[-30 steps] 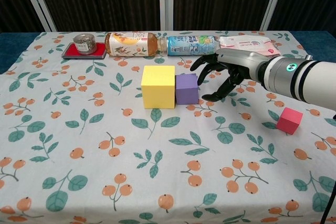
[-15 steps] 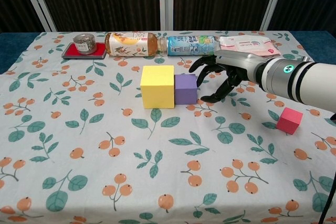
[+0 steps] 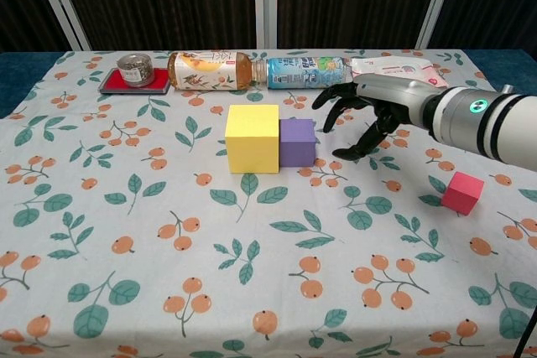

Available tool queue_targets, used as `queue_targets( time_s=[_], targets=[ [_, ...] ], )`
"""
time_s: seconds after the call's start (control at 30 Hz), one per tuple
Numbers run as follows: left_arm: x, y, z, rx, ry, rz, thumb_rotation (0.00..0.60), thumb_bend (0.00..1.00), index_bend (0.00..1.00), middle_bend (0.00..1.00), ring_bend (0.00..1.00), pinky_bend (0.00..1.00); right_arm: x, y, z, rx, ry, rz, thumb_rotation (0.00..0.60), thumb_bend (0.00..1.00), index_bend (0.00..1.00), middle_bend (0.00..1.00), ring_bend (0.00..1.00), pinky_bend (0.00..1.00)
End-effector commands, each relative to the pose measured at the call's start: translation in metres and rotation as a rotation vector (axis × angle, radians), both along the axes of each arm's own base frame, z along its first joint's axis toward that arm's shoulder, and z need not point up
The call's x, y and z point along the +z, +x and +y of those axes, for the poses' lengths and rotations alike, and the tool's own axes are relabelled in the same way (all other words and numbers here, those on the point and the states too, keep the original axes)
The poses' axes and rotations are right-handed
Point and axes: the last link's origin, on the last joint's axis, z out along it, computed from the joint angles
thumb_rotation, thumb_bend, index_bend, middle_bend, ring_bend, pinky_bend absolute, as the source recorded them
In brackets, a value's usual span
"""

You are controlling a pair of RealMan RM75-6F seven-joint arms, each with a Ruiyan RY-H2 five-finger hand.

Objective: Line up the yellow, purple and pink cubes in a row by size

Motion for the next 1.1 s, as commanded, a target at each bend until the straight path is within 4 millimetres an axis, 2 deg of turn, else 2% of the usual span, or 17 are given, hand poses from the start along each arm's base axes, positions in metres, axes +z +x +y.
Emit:
queue_targets(
  time_s=[0.03, 0.27, 0.47, 0.63, 0.87, 1.1],
  targets=[
    [0.001, 0.000, 0.000, -0.002, 0.002, 0.000, 0.600, 0.07, 0.33, 0.33, 0.17, 0.23, 0.021, -0.014, 0.003, 0.042, -0.050, 0.074, 0.600, 0.20, 0.15, 0.26, 0.07, 0.05],
    [0.001, 0.004, 0.002, -0.013, 0.003, 0.002, 0.600, 0.07, 0.33, 0.33, 0.17, 0.23, 0.074, -0.048, 0.023, 0.212, -0.104, 0.315, 0.600, 0.18, 0.21, 0.24, 0.05, 0.03],
    [0.002, 0.007, 0.005, -0.024, 0.007, 0.007, 0.600, 0.07, 0.33, 0.33, 0.17, 0.23, 0.095, -0.082, 0.050, 0.292, -0.084, 0.451, 0.600, 0.18, 0.25, 0.22, 0.04, 0.03],
    [0.002, 0.011, 0.006, -0.035, 0.007, 0.007, 0.600, 0.07, 0.33, 0.33, 0.17, 0.23, 0.096, -0.099, 0.060, 0.335, -0.074, 0.489, 0.600, 0.18, 0.25, 0.22, 0.04, 0.03],
    [0.004, 0.013, 0.003, -0.029, 0.014, -0.002, 0.600, 0.07, 0.33, 0.33, 0.17, 0.23, 0.086, -0.116, 0.059, 0.394, -0.077, 0.560, 0.600, 0.18, 0.25, 0.22, 0.03, 0.03],
    [0.006, 0.012, -0.001, -0.021, 0.017, -0.005, 0.600, 0.07, 0.33, 0.33, 0.17, 0.23, 0.075, -0.120, 0.060, 0.420, -0.072, 0.549, 0.600, 0.18, 0.25, 0.22, 0.03, 0.03]
  ],
)
